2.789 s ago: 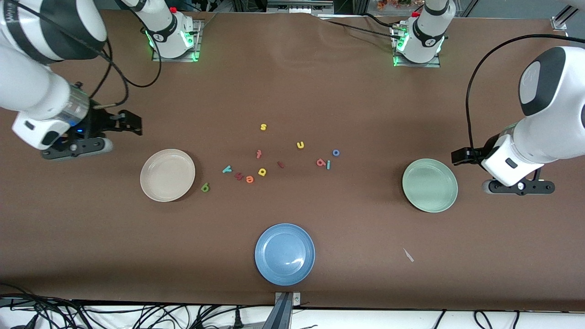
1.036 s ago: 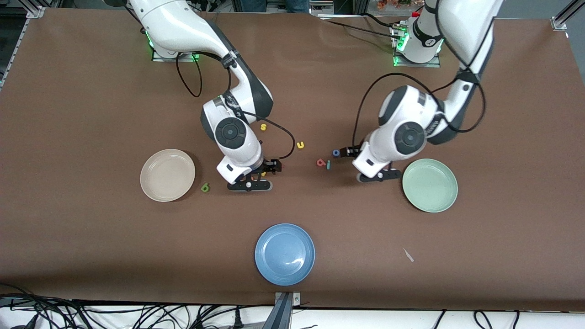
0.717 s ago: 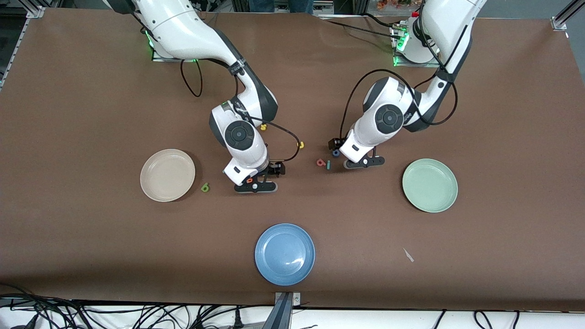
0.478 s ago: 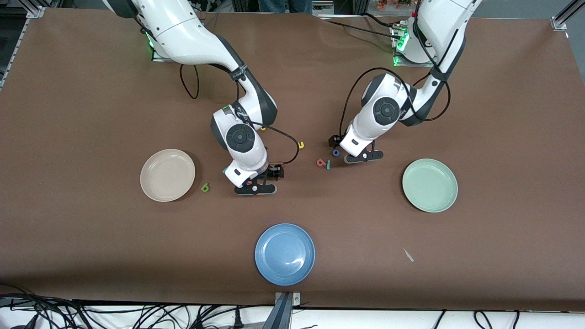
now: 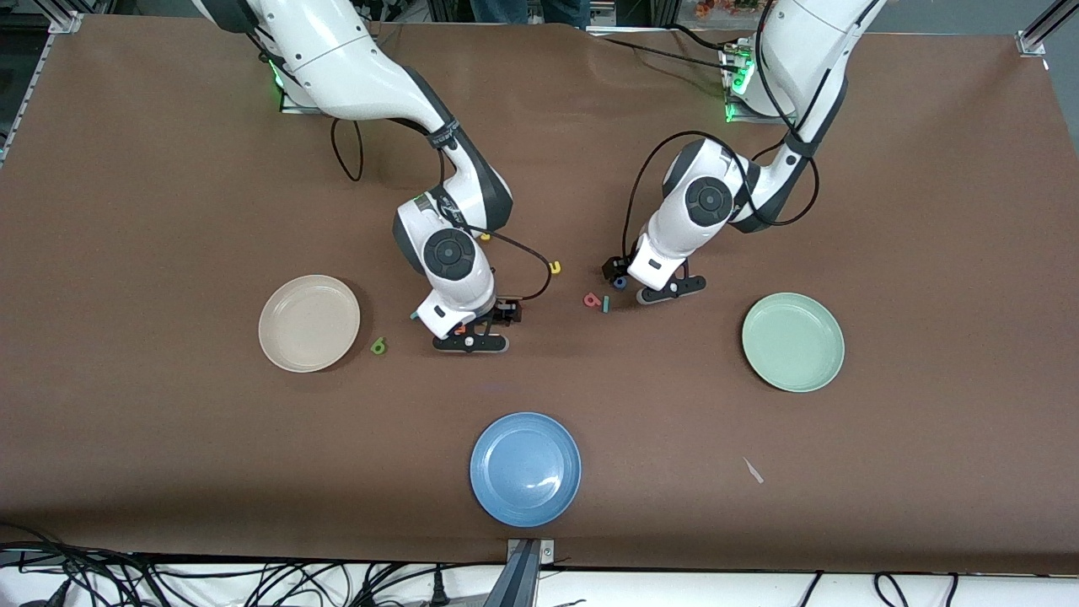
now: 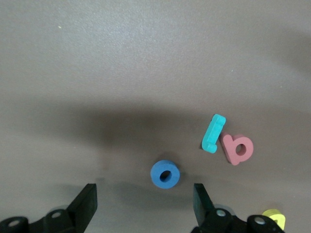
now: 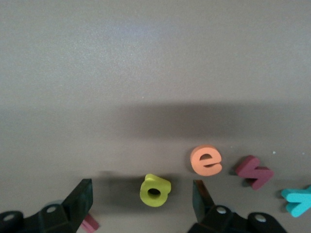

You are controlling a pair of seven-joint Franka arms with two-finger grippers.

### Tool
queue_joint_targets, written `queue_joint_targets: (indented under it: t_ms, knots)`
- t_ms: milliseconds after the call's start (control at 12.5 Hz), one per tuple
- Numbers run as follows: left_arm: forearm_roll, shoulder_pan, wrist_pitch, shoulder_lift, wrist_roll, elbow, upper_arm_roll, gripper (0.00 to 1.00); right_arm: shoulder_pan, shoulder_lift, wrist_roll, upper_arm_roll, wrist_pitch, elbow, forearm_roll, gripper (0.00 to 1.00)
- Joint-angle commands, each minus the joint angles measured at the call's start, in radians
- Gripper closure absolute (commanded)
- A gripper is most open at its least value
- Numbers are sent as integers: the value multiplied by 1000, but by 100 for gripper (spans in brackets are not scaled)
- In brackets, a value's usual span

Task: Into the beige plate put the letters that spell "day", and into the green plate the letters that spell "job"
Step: 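Grasp the yellow a with the right gripper while the left gripper grasps the blue o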

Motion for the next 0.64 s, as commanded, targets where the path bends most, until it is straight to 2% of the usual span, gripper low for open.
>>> queue_joint_targets:
  t_ms: [0, 80, 159, 398, 558]
  knots:
    - [-14, -26, 8, 34, -18, 43, 14, 14, 6, -22, 30, -3, 14, -37, -11, 8]
    - [-14, -29, 5, 32, -17, 42, 14, 23, 6, -20, 30, -3, 14, -37, -6, 8]
    - [-12, -31, 0, 32, -17, 42, 15, 26, 6, -22, 30, -3, 17, -43, -1, 9]
    - [44, -32, -5, 32, -20, 43, 15, 26, 6, -22, 50, 9, 20, -53, 3, 10]
    - [54, -32, -23, 32, -20, 45, 18, 30, 6, -23, 55, 15, 25, -60, 3, 10]
